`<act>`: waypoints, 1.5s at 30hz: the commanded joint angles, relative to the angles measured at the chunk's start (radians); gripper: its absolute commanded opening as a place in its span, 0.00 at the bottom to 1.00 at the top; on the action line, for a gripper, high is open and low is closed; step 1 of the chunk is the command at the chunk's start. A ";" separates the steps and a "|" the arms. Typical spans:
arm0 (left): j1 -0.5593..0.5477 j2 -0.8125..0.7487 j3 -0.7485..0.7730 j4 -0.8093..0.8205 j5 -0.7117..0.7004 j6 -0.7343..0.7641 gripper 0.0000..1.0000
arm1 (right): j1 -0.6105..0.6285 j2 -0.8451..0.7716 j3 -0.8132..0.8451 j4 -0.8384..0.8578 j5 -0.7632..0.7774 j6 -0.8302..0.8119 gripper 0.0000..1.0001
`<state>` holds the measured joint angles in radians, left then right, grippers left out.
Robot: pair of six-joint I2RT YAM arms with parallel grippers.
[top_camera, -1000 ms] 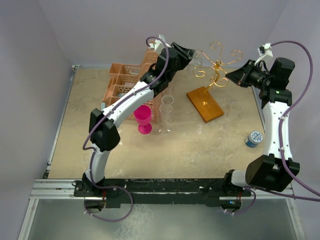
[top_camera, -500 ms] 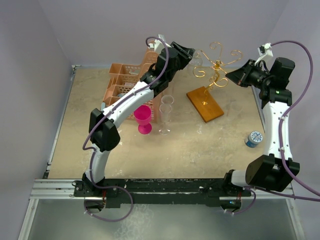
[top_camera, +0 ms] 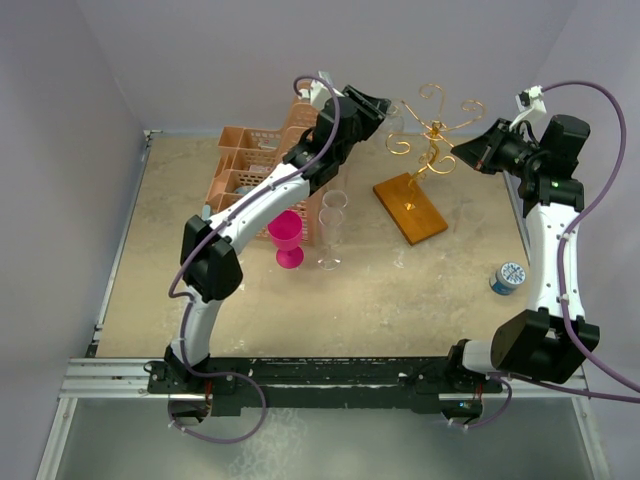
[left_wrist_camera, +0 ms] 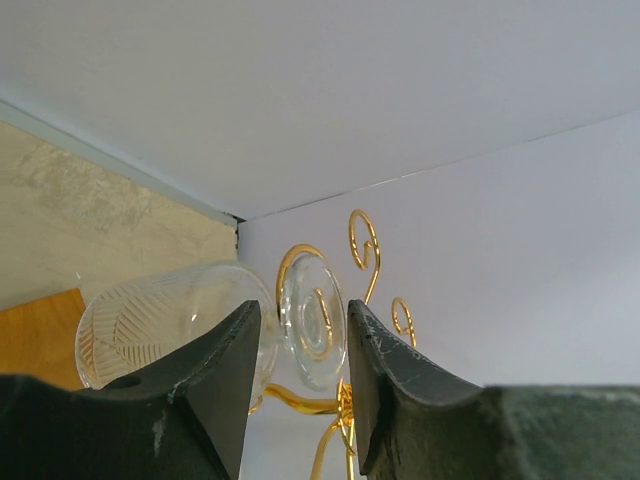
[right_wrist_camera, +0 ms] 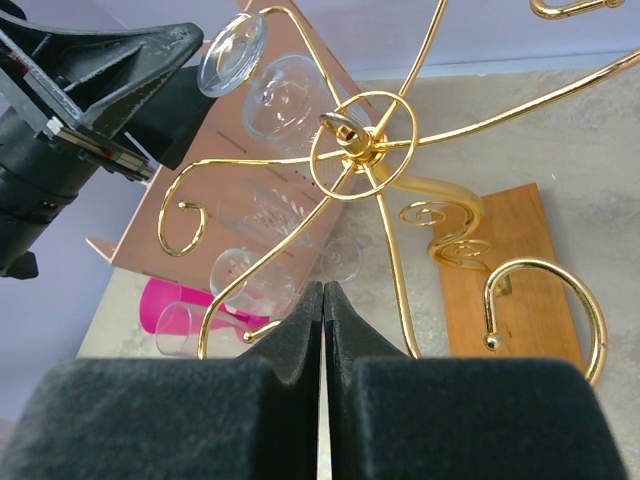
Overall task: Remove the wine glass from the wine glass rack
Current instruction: Pick up the wine glass from the wine rack.
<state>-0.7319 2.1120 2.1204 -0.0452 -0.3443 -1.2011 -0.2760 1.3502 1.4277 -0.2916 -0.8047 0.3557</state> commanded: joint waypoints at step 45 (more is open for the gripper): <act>0.025 -0.080 0.076 -0.065 0.101 -0.100 0.00 | -0.004 0.029 0.019 0.023 0.172 -0.060 0.00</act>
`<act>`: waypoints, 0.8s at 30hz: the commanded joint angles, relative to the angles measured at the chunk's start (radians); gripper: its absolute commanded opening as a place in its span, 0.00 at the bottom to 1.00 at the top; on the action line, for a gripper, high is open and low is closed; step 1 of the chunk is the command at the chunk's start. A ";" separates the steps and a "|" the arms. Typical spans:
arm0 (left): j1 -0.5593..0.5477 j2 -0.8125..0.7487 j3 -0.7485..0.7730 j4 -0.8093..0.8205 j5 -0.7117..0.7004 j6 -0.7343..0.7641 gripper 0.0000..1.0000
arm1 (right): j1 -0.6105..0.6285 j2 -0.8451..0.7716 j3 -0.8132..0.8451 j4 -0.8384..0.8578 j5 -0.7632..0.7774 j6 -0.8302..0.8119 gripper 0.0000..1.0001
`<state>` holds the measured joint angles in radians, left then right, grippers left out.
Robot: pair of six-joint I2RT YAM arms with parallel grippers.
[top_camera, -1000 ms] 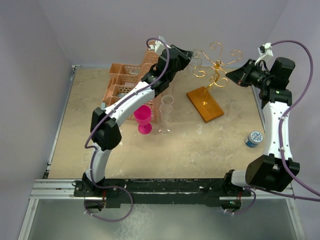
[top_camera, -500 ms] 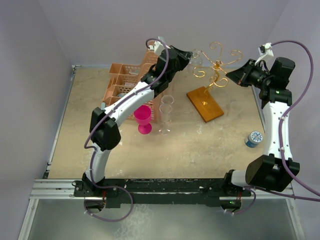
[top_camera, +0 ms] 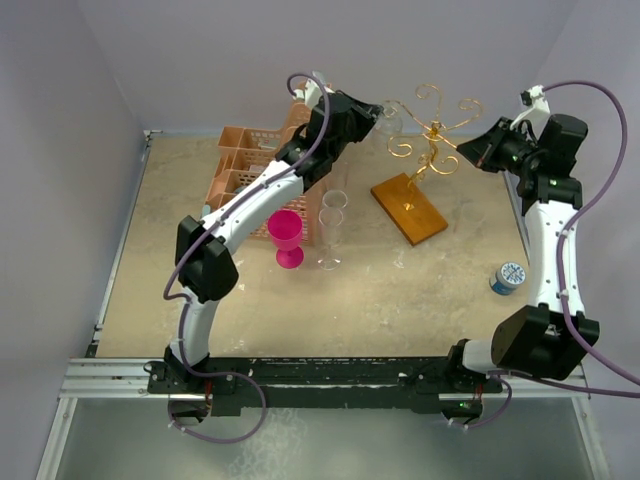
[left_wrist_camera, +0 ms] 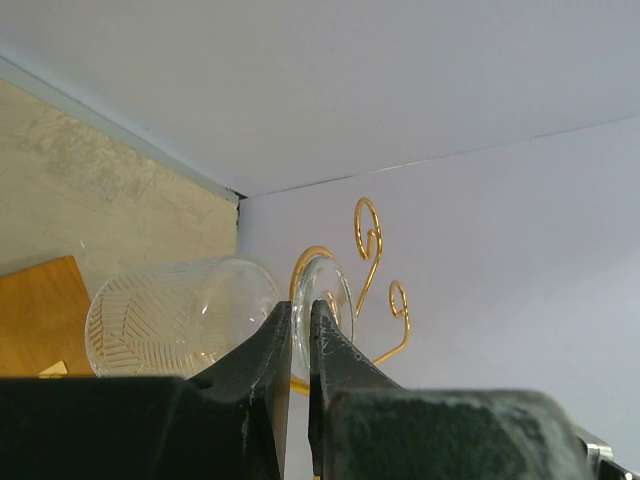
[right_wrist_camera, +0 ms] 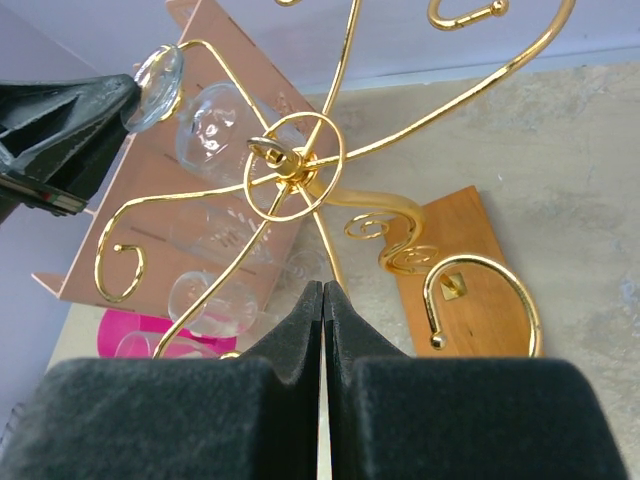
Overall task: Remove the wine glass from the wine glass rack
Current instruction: Pick up the wine glass from the wine rack.
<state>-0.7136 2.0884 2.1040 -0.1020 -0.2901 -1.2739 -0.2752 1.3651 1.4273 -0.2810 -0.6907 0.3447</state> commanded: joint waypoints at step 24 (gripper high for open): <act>0.017 -0.154 -0.182 0.272 0.132 -0.035 0.00 | 0.313 0.238 0.450 0.061 0.133 0.215 0.44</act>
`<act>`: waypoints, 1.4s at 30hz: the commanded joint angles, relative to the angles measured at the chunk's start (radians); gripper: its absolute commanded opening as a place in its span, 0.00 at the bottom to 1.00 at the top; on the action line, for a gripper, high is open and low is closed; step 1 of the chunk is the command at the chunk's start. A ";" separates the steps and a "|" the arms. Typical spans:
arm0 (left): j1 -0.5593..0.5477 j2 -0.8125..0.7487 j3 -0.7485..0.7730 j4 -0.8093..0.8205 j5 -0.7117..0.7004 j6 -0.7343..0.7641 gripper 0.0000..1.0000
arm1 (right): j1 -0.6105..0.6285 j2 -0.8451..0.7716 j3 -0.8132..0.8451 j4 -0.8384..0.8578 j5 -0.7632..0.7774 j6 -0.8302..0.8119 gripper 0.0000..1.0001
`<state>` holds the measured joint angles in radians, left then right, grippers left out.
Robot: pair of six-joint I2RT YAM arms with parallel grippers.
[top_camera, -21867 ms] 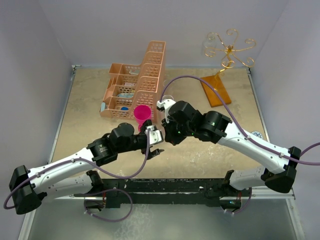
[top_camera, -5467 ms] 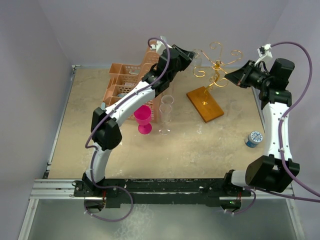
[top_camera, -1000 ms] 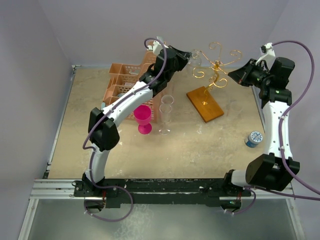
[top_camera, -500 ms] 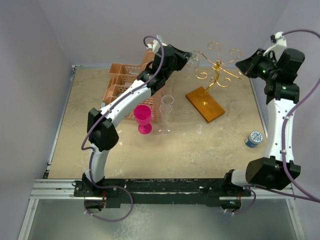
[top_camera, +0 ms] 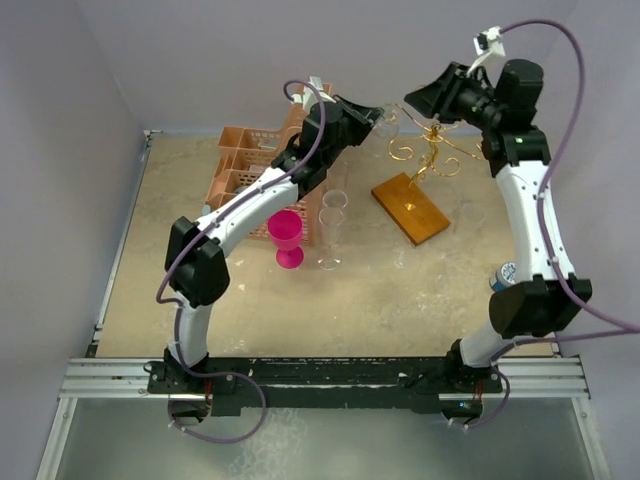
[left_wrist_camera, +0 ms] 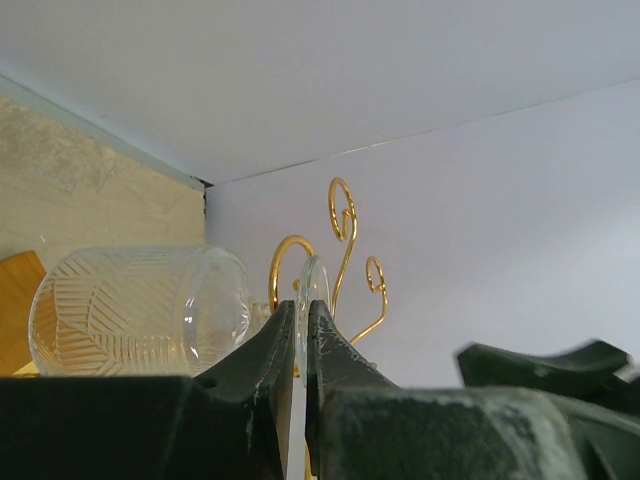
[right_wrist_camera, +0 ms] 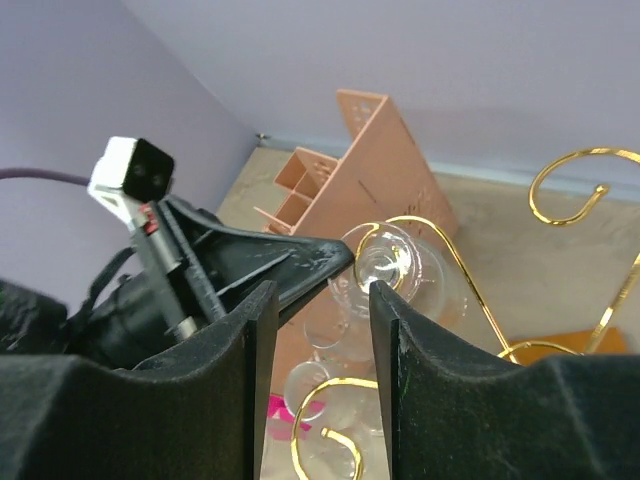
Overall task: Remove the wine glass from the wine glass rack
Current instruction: Pick up the wine glass from the wine rack.
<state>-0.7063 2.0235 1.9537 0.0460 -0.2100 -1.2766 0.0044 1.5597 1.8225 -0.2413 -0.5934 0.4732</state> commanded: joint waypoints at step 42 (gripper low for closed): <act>0.078 -0.073 -0.080 0.331 0.185 -0.203 0.00 | 0.042 0.110 -0.177 0.410 -0.244 0.387 0.32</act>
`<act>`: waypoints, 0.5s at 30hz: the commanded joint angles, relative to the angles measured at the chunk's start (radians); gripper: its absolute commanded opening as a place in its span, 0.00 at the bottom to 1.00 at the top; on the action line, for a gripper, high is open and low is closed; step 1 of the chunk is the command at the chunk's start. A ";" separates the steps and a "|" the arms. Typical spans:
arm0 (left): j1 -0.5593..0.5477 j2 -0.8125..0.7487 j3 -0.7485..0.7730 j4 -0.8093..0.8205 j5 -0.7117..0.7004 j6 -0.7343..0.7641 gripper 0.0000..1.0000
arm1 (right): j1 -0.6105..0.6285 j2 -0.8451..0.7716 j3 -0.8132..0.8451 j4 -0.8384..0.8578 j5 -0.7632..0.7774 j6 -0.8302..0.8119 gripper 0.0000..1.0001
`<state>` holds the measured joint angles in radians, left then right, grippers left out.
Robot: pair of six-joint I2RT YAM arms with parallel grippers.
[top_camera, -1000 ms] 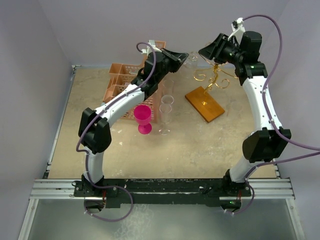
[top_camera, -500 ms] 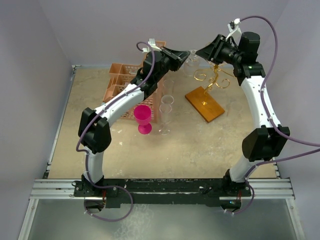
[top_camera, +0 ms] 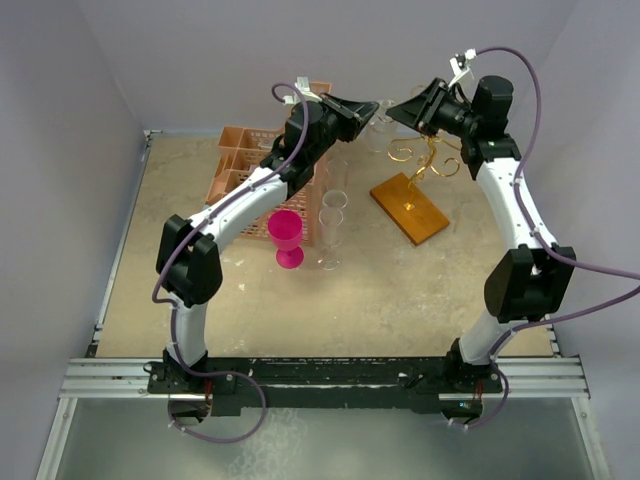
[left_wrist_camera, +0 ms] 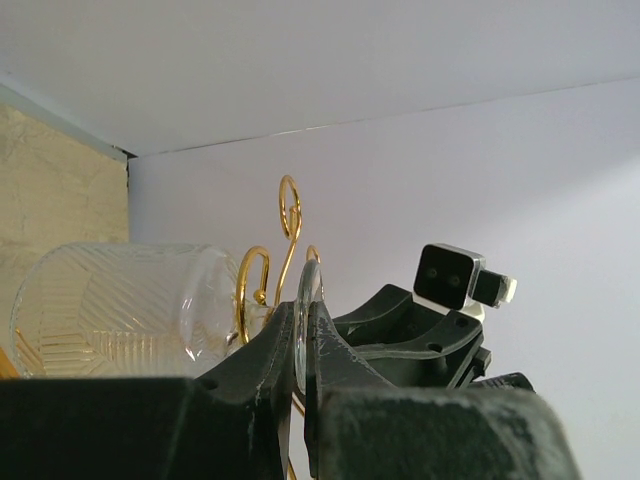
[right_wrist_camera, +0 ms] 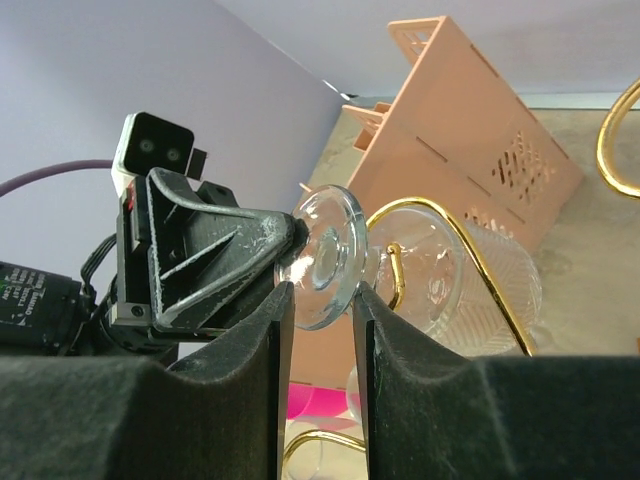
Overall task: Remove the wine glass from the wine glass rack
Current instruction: Pick up the wine glass from the wine rack.
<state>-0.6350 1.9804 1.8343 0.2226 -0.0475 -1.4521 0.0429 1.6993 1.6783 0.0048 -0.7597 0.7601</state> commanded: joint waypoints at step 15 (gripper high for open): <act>0.014 -0.047 0.030 0.107 0.032 0.005 0.09 | -0.004 -0.037 -0.120 0.381 -0.033 0.330 0.00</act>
<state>-0.6285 1.9827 1.8343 0.2161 -0.0322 -1.4441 0.0383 1.6989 1.5639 0.2379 -0.7738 1.0504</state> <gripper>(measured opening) 0.050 0.028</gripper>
